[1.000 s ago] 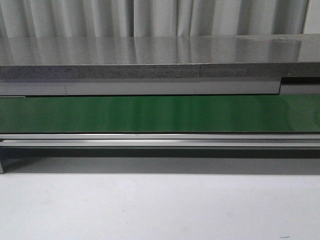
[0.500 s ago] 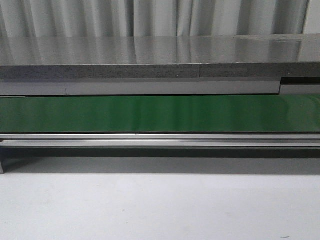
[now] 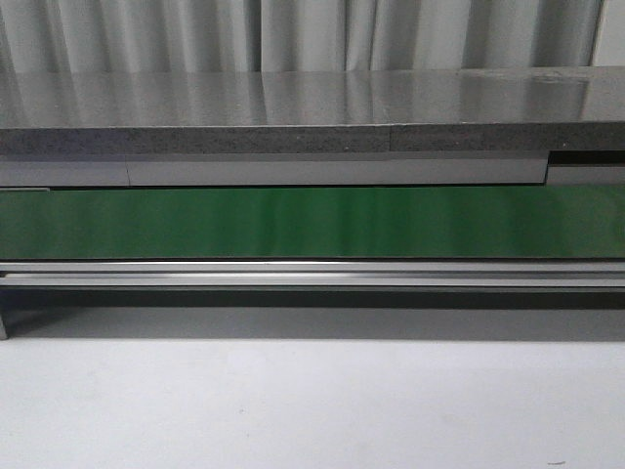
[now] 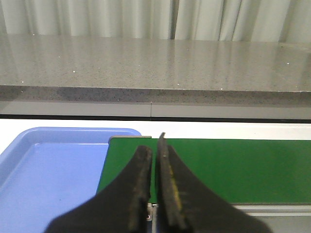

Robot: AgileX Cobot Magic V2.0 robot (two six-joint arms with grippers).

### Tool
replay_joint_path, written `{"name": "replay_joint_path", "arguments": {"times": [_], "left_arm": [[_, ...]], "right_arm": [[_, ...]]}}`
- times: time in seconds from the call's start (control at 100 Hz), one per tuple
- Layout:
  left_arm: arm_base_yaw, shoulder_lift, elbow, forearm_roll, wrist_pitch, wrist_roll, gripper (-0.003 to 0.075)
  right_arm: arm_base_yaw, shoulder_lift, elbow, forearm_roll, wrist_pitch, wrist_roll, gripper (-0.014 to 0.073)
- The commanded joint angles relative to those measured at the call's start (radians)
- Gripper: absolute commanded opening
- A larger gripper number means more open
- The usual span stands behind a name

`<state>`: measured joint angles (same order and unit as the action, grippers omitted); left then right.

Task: Move button from left to right
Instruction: 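Carry the button with the right gripper and lower it into the green tray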

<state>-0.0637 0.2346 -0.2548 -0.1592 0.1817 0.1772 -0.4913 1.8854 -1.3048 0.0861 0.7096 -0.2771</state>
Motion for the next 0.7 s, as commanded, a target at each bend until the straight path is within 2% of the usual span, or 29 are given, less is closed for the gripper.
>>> {"name": "replay_joint_path", "arguments": {"times": [0.0, 0.15, 0.37, 0.69], "left_arm": [[-0.009, 0.009, -0.027, -0.011, -0.084, -0.003, 0.0005], [-0.009, 0.009, -0.027, -0.011, -0.084, -0.003, 0.0005], [-0.009, 0.009, -0.027, -0.011, -0.084, -0.003, 0.0005], [-0.009, 0.009, -0.027, -0.011, -0.084, -0.003, 0.0005]], "right_arm": [[-0.006, -0.049, -0.032, -0.005, -0.023, -0.012, 0.0374], [-0.006, -0.049, -0.032, -0.005, -0.021, -0.012, 0.0388], [-0.006, -0.049, -0.032, -0.005, -0.019, -0.012, 0.0535], [-0.001, -0.085, -0.033, 0.015, -0.036, -0.011, 0.0526]]}}
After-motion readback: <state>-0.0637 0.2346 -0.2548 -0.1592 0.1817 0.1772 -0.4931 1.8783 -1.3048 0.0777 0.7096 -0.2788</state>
